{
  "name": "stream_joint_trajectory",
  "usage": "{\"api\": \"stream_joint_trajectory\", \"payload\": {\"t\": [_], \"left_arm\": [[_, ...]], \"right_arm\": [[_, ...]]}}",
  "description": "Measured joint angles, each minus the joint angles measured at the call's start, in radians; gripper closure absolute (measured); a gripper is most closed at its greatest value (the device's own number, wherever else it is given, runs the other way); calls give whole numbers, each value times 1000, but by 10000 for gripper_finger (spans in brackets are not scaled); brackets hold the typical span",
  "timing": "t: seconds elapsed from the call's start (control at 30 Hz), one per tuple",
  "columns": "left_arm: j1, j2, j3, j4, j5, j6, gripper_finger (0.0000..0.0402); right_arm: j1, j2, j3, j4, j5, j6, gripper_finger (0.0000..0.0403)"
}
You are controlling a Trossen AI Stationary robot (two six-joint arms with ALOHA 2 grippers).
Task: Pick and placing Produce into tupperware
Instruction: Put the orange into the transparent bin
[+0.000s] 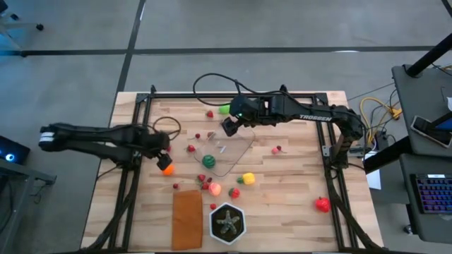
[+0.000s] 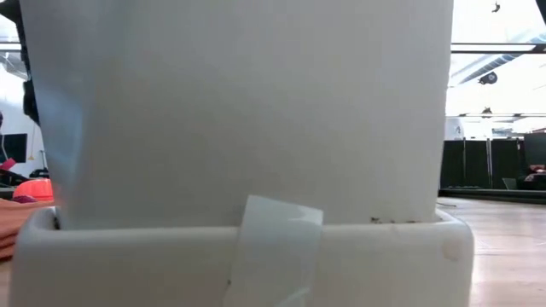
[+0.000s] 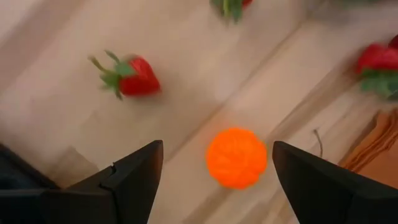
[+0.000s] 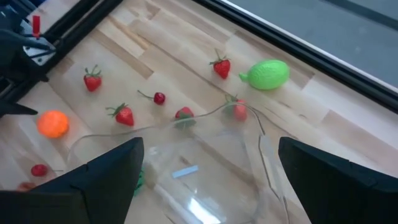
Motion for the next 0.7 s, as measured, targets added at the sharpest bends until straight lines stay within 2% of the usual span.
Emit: {"api": "stream_joint_trajectory", "payload": {"t": [0.37, 0.7], "left_arm": [[-2, 245, 2, 9, 88, 45, 114], [-34, 250, 2, 92, 138, 99, 114]], "right_arm": [[0, 0, 0, -22, 15, 20, 38], [2, 0, -1, -51, 15, 54, 38]]}}
